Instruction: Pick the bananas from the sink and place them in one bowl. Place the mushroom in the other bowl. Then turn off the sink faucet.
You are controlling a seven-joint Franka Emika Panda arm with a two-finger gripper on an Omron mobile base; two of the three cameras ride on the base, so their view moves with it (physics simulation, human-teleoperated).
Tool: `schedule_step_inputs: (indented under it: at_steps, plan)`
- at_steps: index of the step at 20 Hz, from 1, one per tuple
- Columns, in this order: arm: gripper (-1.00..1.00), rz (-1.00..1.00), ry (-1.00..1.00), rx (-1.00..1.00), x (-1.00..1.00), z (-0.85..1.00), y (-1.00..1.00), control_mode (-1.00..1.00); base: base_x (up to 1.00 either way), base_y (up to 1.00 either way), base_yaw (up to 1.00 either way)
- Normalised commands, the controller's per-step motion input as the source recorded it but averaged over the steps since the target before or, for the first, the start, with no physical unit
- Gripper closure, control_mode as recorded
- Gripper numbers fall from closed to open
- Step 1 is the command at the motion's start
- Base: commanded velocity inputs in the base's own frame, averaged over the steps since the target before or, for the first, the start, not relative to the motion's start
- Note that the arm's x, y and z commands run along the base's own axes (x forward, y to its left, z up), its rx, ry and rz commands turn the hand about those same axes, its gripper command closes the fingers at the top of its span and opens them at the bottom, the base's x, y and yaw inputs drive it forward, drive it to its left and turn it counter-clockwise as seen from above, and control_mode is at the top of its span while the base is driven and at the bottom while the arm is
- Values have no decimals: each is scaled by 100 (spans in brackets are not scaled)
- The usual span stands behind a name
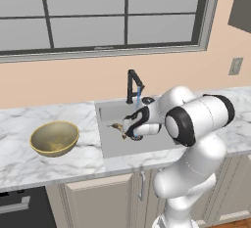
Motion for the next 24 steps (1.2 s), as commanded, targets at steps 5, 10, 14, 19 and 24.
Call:
schedule_step_inputs:
  at_steps: [5, 10, 14, 19, 24]
  plan:
    - [-100, -2, 0, 0, 23, -12, 0, -100, 0, 0, 0]
    - [-100, 0, 0, 1, 23, -21, 0, -100, 0, 0, 0]
    - [-100, 0, 0, 11, 26, -27, 0, -100, 0, 0, 0]
    - [-100, 0, 0, 9, 19, -25, 0, -100, 0, 0, 0]
    - [-100, 0, 0, 2, 16, -27, 0, -100, 0, 0, 0]
